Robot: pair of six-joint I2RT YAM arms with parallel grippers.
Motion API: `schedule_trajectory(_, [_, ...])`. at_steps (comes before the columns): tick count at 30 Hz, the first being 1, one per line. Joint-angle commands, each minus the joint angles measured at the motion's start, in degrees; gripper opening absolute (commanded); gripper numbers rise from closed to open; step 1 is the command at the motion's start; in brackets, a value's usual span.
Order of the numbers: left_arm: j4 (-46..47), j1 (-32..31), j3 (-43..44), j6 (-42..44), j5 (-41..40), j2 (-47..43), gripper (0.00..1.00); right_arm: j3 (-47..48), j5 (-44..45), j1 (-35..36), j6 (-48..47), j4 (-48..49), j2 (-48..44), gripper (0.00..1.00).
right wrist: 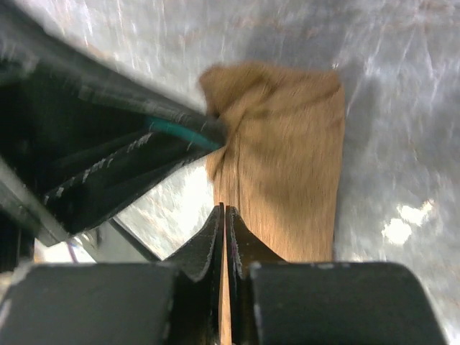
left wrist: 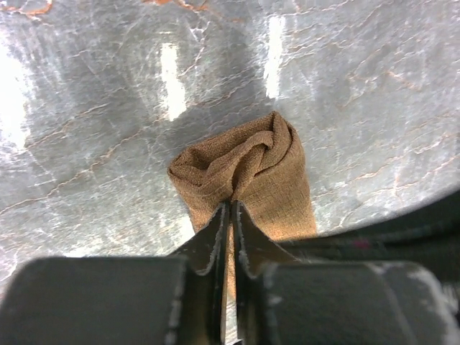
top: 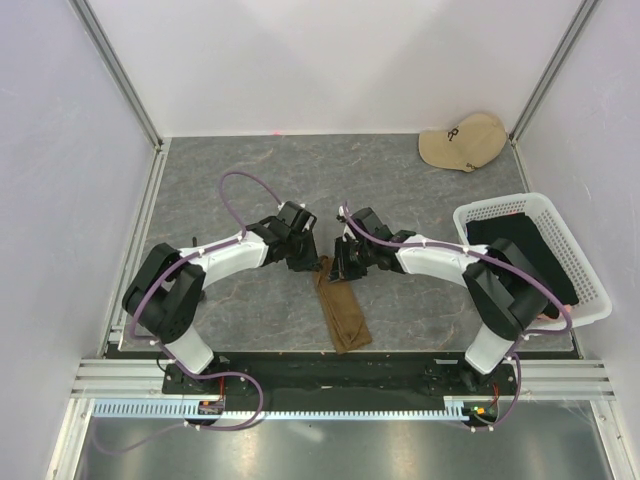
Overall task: Fold the napkin into a case and place the utensils inside
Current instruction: Smooth out the smaller rectangle-folded napkin at the center of the board, then pick up the smaller rectangle-folded napkin from the center of the board.
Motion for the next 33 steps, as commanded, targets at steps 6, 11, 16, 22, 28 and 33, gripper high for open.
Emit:
schedule_trajectory(6, [1.4, 3.0, -2.4, -0.2, 2.2, -8.6, 0.49, 5.0, 14.9, 7.3, -8.2, -18.2, -6.2, 0.16])
schedule_trajectory(11, [-0.9, 7.5, -8.6, 0.7, 2.6, -19.9, 0.50, 7.8, 20.2, 12.7, -6.6, -22.7, -4.9, 0.20])
schedule_trajectory(16, [-3.4, 12.7, -14.2, 1.6, 5.0, -30.6, 0.49, 9.6, 25.2, 15.8, -5.2, -25.4, -2.7, 0.32])
schedule_trajectory(22, [-6.1, 14.0, -16.8, 2.5, 6.8, -37.4, 0.49, 12.8, 26.6, 18.5, -4.0, -26.9, 1.4, 0.43])
schedule_trajectory(28, [-6.7, 14.5, -17.5, 2.6, 7.8, -39.7, 0.49, 16.5, 31.0, 21.8, -2.1, -29.9, 5.8, 0.47])
schedule_trajectory(33, [-6.6, 14.6, -17.9, 2.8, 8.4, -40.3, 0.49, 18.9, 35.2, 24.1, 0.3, -33.1, 9.1, 0.53])
